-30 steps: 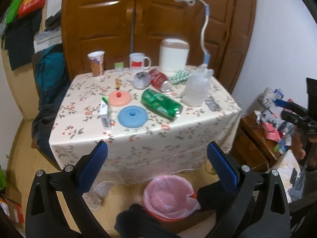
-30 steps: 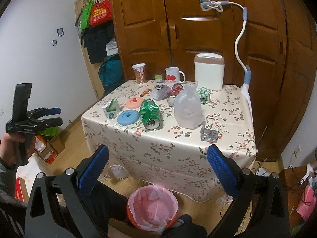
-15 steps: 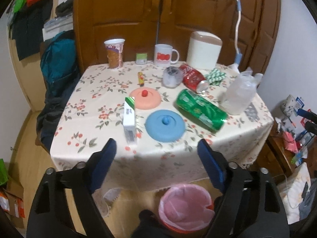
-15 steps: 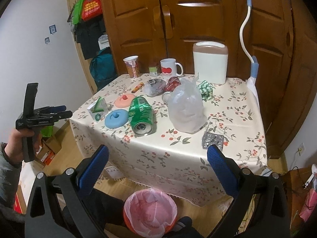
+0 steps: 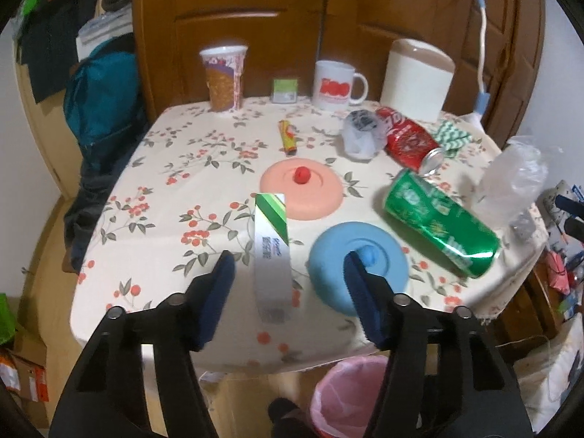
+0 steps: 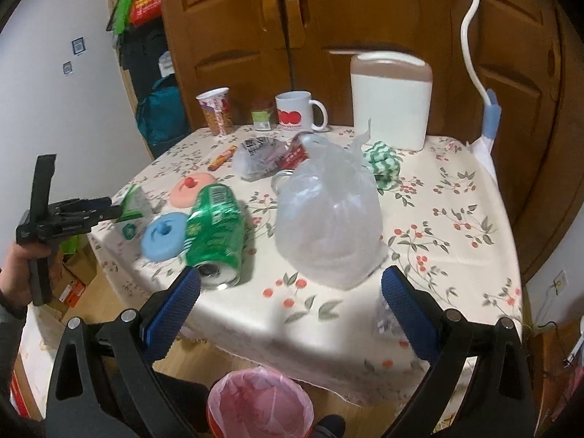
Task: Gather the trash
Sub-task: 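Grasp the white medicine box with the left tool while the right tool grasps the plastic bag, then carry the box and bag to the pink bin and release both, then raise both tools back toward the table, then grasp the blue lid with the left tool while the right tool grasps the blister pack, then lower the blue lid and blister pack into the pink bin and release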
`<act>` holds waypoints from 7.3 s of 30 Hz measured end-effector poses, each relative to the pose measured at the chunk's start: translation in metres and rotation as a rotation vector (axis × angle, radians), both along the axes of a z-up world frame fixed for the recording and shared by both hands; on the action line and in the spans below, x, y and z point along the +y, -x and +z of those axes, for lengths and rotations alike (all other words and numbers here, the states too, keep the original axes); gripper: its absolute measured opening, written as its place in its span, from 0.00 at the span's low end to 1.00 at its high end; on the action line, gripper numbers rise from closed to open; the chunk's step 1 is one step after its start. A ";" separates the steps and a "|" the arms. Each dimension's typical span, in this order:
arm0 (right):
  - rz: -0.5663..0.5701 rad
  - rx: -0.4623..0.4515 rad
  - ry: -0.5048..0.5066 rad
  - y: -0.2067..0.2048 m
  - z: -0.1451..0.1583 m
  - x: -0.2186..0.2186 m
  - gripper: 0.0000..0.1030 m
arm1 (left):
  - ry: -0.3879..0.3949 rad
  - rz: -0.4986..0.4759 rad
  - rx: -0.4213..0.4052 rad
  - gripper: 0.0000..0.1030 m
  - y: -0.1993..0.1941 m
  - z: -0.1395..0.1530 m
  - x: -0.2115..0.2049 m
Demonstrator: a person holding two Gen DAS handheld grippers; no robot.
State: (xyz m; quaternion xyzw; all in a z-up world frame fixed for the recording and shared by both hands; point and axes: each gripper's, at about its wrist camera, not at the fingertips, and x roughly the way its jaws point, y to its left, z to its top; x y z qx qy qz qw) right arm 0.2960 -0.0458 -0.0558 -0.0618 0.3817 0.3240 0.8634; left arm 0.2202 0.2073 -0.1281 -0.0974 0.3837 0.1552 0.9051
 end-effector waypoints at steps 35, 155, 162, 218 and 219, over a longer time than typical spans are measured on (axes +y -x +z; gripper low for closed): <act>-0.022 -0.009 -0.021 -0.045 -0.001 0.017 0.63 | 0.149 -0.055 -0.118 0.18 0.042 0.020 -0.032; -0.137 -0.077 0.096 0.030 -0.050 -0.039 0.95 | -0.001 -0.079 -0.036 0.93 0.005 -0.013 -0.072; -0.177 -0.081 0.097 0.008 -0.050 -0.038 0.95 | 0.013 -0.081 -0.021 0.83 -0.020 -0.016 -0.058; -0.091 -0.031 0.041 0.012 -0.031 -0.036 0.07 | 0.096 -0.115 -0.081 0.17 0.009 -0.005 -0.082; -0.070 -0.030 0.032 0.022 -0.028 -0.035 0.07 | 0.103 -0.122 -0.085 0.17 0.015 -0.005 -0.086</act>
